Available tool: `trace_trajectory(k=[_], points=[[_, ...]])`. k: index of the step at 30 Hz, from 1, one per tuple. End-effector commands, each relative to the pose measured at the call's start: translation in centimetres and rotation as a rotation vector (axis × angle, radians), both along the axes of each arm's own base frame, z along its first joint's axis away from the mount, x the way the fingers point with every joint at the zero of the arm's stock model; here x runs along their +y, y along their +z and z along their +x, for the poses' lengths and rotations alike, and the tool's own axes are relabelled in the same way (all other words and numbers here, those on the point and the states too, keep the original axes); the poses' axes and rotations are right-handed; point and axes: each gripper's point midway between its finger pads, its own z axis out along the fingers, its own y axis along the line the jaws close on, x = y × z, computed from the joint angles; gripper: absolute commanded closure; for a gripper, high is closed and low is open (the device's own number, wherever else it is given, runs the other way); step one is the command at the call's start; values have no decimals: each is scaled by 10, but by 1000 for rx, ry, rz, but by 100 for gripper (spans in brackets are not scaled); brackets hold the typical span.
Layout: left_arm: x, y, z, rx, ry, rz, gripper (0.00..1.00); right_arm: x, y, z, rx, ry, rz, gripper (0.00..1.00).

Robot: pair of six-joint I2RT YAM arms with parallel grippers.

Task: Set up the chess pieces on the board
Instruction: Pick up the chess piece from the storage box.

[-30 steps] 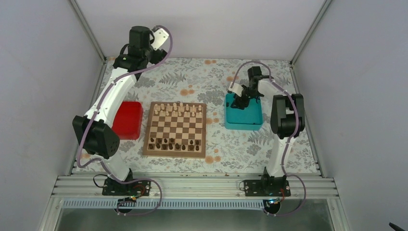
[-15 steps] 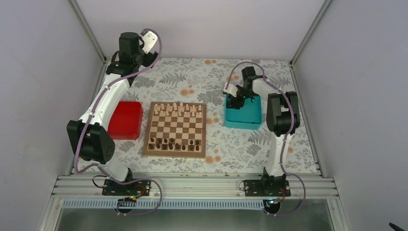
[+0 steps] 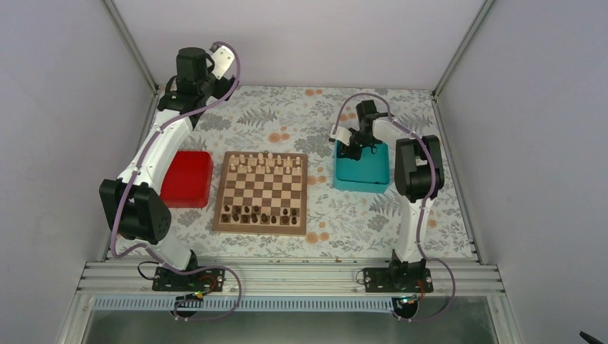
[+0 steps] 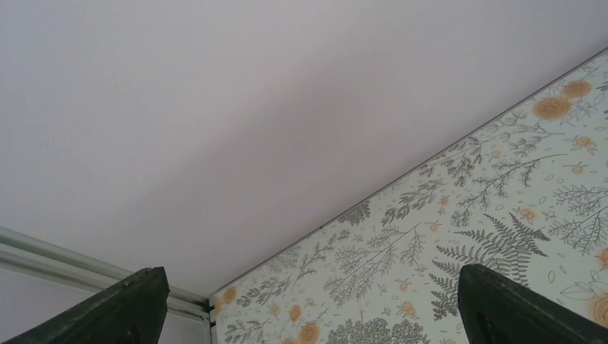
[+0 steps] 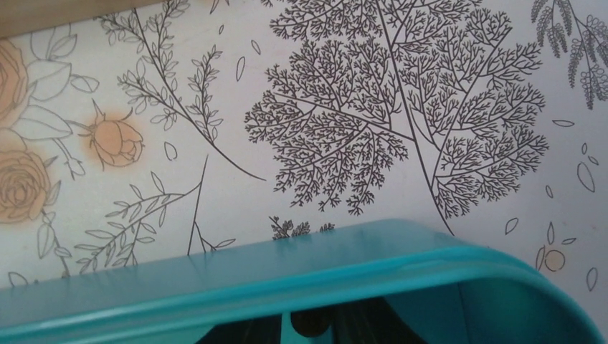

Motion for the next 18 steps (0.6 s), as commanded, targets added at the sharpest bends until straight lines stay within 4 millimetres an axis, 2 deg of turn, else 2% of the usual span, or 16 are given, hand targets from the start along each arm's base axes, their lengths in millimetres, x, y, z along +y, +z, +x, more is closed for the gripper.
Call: trace_trajectory(k=[1, 4, 7, 13, 15, 18], points=[[2, 11, -5, -25, -4, -32, 0, 2, 10, 0, -1, -8, -3, 84], [2, 13, -6, -26, -5, -33, 0, 0, 21, -4, -12, -21, -8, 90], [2, 14, -8, -28, -5, -32, 0, -3, 37, -10, -24, -32, -13, 92], [4, 18, -10, -38, -3, -26, 0, -8, 84, -31, -77, -38, -31, 95], [6, 21, -11, -44, 2, -27, 0, -3, 99, -40, -96, -28, -34, 95], [7, 24, -11, -53, 6, -27, 0, 16, 115, -56, -114, 11, -38, 95]])
